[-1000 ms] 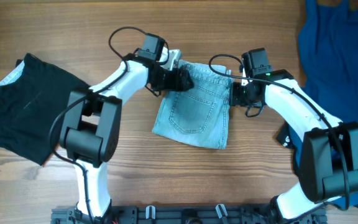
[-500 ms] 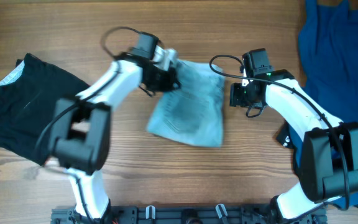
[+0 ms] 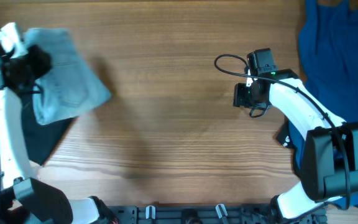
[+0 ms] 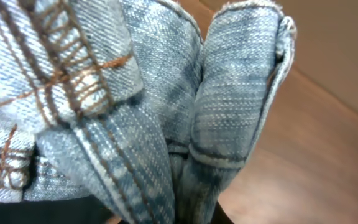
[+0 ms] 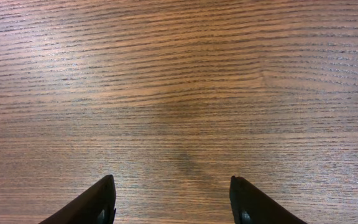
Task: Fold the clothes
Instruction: 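Carry the folded shorts with the left gripper onto the black shirt at left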
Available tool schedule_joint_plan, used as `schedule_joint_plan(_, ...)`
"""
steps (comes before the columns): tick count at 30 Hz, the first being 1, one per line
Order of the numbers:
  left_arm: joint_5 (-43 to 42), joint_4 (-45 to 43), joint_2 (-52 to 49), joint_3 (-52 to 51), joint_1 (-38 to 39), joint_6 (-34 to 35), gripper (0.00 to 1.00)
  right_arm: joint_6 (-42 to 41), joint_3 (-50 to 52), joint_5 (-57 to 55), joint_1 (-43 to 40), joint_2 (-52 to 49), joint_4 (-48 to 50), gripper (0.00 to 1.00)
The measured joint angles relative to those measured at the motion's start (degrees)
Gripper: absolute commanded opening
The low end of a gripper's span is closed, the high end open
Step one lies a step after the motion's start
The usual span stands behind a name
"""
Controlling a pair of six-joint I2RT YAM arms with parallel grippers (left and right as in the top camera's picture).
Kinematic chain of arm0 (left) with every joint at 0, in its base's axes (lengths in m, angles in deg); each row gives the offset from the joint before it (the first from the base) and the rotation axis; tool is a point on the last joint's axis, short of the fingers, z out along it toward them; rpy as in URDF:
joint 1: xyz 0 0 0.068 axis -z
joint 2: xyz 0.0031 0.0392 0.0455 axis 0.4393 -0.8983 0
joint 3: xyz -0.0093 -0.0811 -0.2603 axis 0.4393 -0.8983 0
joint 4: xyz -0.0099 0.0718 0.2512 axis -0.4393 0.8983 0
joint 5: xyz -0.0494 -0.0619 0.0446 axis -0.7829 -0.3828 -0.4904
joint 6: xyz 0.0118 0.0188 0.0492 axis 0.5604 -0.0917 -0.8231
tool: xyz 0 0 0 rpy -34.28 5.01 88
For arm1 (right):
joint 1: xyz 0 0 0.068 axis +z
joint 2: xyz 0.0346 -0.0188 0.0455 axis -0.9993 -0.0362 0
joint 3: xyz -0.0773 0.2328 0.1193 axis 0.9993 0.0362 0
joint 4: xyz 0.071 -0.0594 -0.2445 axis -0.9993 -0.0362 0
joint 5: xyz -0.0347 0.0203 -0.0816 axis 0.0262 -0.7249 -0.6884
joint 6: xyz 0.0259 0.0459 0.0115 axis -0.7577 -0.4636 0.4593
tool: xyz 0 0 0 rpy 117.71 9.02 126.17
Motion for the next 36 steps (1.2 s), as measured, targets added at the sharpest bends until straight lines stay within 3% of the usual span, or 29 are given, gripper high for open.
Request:
schedule_joint_plan(8, 0.2, -2.2, -1.6, 0.0, -13.7, 0.0, 0.04, 0.0, 0.0, 0.0, 0.0, 0.0, -0.2, 0.59)
schedule_joint_plan(18, 0.4, -1.6, -10.0, 0.0, -16.5, 0.0, 0.05, 0.0, 0.0, 0.0, 0.0, 0.0, -0.9, 0.59)
schedule_joint_plan(20, 0.4, -1.6, -10.0, 0.0, -16.5, 0.0, 0.23, 0.0, 0.0, 0.0, 0.0, 0.0, -0.9, 0.60)
schedule_joint_plan(22, 0.5, -1.3, -10.0, 0.0, -16.5, 0.1, 0.68, 0.0, 0.0, 0.0, 0.0, 0.0, -0.9, 0.60)
schedule_joint_plan(24, 1.3, -0.2, -10.0, 0.0, -16.5, -0.1, 0.91, 0.0, 0.0, 0.0, 0.0, 0.0, -0.9, 0.60)
schedule_joint_plan(25, 2.3, 1.2, -10.0, 0.0, -16.5, 0.0, 0.96, 0.0, 0.0, 0.0, 0.0, 0.0, -0.9, 0.60)
schedule_joint_plan(28, 6.9, 3.3, -9.9, 0.0, -16.5, 1.8, 1.00, 0.0, 0.0, 0.0, 0.0, 0.0, -0.9, 0.60)
schedule_joint_plan(34, 23.9, 6.8, -3.1, 0.0, -16.5, 11.5, 0.99, 0.0, 0.0, 0.0, 0.0, 0.0, -0.8, 0.59)
schedule_joint_plan(35, 25.2, 6.9, -1.3, 0.0, -16.5, 12.5, 0.93, 0.0, 0.0, 0.0, 0.0, 0.0, -0.8, 0.60)
schedule_joint_plan(36, 26.3, 7.0, 0.9, 0.0, -16.5, 13.6, 0.78, 0.0, 0.0, 0.0, 0.0, 0.0, -0.8, 0.60)
